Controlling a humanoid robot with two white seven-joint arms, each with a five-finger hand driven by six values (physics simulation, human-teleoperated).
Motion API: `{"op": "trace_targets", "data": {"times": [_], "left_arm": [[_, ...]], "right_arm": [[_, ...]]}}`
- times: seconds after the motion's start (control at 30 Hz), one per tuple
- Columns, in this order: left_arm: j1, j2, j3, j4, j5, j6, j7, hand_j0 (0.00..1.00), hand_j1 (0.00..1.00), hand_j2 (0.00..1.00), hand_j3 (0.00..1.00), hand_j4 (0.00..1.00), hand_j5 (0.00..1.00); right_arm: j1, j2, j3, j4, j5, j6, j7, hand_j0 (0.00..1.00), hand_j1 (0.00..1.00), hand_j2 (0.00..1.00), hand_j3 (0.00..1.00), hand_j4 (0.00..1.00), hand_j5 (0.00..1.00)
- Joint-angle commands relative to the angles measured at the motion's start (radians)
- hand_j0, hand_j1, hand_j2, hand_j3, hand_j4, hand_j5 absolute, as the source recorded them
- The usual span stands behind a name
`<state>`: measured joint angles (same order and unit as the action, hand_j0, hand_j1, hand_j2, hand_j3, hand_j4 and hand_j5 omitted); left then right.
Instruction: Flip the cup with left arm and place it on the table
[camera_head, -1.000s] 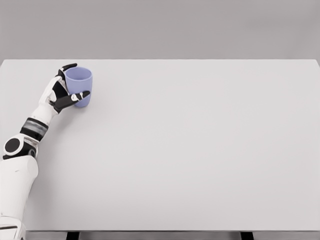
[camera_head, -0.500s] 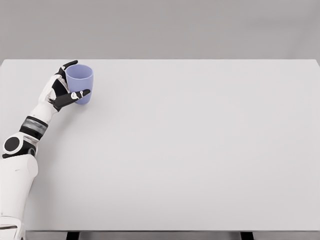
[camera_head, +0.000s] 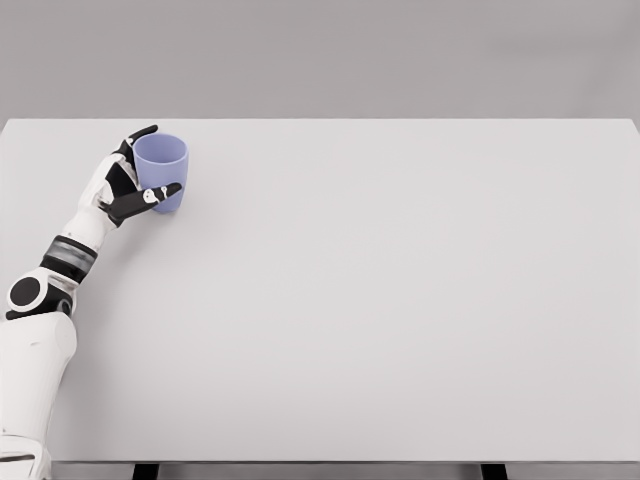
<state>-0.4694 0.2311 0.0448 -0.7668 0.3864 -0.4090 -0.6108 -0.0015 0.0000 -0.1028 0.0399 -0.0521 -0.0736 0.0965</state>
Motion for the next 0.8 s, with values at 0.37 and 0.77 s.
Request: {"op": "trace_targets", "data": {"times": [0.37, 0.77], "left_arm": [[0.014, 0.002, -0.002, -0.005, 0.005, -0.002, 0.000, 0.96, 0.96, 0.96, 0.96, 0.96, 0.96], [0.014, 0.005, 0.006, -0.006, 0.011, -0.005, 0.000, 0.99, 0.99, 0.99, 0.99, 0.99, 0.99]], "right_arm": [[0.000, 0.000, 0.000, 0.000, 0.000, 0.000, 0.000, 1.00, 1.00, 1.00, 1.00, 1.00, 1.00], [0.000, 0.000, 0.000, 0.000, 0.000, 0.000, 0.000, 1.00, 1.00, 1.00, 1.00, 1.00, 1.00]]}}
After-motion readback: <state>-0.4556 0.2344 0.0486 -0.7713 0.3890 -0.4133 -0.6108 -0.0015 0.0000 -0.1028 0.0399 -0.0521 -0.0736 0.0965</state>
